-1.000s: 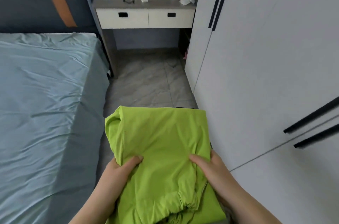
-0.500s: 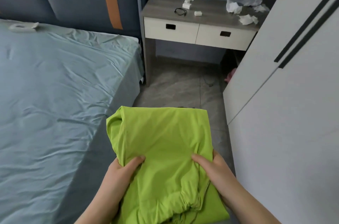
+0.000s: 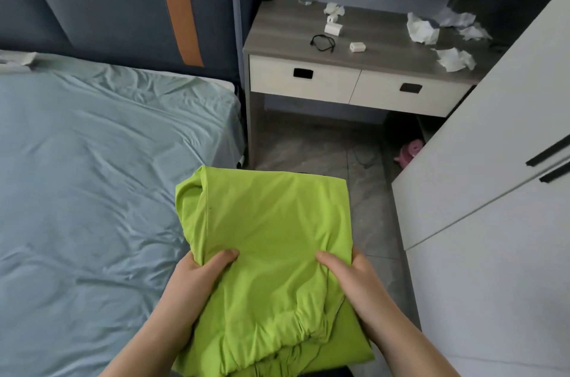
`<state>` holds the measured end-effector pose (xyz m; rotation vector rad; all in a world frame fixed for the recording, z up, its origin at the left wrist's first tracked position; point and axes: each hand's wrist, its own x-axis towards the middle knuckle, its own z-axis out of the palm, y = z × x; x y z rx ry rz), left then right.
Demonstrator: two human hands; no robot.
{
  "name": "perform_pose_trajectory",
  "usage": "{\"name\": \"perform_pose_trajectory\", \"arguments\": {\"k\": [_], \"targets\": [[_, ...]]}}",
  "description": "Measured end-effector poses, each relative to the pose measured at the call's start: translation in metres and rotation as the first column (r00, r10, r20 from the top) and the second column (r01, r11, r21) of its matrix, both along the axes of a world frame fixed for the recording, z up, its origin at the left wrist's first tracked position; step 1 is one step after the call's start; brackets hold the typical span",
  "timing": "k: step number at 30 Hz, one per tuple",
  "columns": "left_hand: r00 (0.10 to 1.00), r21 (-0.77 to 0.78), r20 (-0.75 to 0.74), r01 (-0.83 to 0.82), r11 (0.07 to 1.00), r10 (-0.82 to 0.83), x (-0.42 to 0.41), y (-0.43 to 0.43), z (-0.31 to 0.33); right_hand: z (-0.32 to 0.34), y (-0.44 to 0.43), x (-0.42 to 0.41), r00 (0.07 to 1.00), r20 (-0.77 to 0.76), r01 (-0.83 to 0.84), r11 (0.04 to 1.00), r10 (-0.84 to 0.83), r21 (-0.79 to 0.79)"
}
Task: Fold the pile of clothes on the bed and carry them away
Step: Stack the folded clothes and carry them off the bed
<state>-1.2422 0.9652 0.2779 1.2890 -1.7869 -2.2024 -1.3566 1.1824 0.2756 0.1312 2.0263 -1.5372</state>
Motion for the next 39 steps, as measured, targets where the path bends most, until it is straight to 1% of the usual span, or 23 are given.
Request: {"name": "perform_pose_trajectory", "arguments": {"k": [4,8,11,14,18,22,26,32,36,39], "targets": [[1.000,-0.003,0.008,-0.002,1.000,0.002,-0.064,-0.025,-0.007,-0.008,-0.025,-0.067,1.000,0.020,-0.015,1.000,0.015,0.004],[0.999,0.000,0.001,-0.047,0.999,0.047,-0.137,-0.044,-0.017,-0.015,-0.049,-0.149,0.999,0.000,-0.052,0.999,0.052,0.015],[0.996,0.035,-0.002,-0.085,0.996,0.085,-0.193,-0.055,-0.019,-0.014,-0.067,-0.215,0.994,-0.010,-0.107,0.994,0.107,0.031],[0.988,0.063,-0.010,-0.155,0.986,0.156,-0.237,-0.066,-0.018,-0.006,-0.089,-0.273,0.984,-0.027,-0.175,0.981,0.178,0.085],[0.957,0.063,0.010,-0.289,0.955,0.289,-0.273,-0.087,-0.022,-0.001,-0.137,-0.332,0.954,-0.011,-0.298,0.949,0.300,0.105],[0.910,0.063,0.060,-0.414,0.908,0.411,-0.291,-0.121,-0.032,-0.006,-0.195,-0.368,0.920,0.029,-0.392,0.913,0.392,0.110],[0.854,0.067,0.090,-0.518,0.853,0.512,-0.307,-0.163,-0.049,-0.013,-0.258,-0.396,0.867,0.086,-0.498,0.861,0.491,0.101],[0.803,0.088,0.109,-0.595,0.799,0.585,-0.330,-0.235,-0.062,-0.025,-0.352,-0.430,0.817,0.102,-0.576,0.809,0.567,0.119],[0.736,0.063,0.131,-0.675,0.735,0.664,-0.329,-0.275,-0.070,-0.042,-0.418,-0.442,0.741,0.126,-0.672,0.728,0.660,0.139],[0.656,0.015,0.179,-0.747,0.664,0.733,-0.317,-0.295,-0.086,-0.068,-0.465,-0.439,0.655,0.157,-0.756,0.640,0.739,0.141]]}}
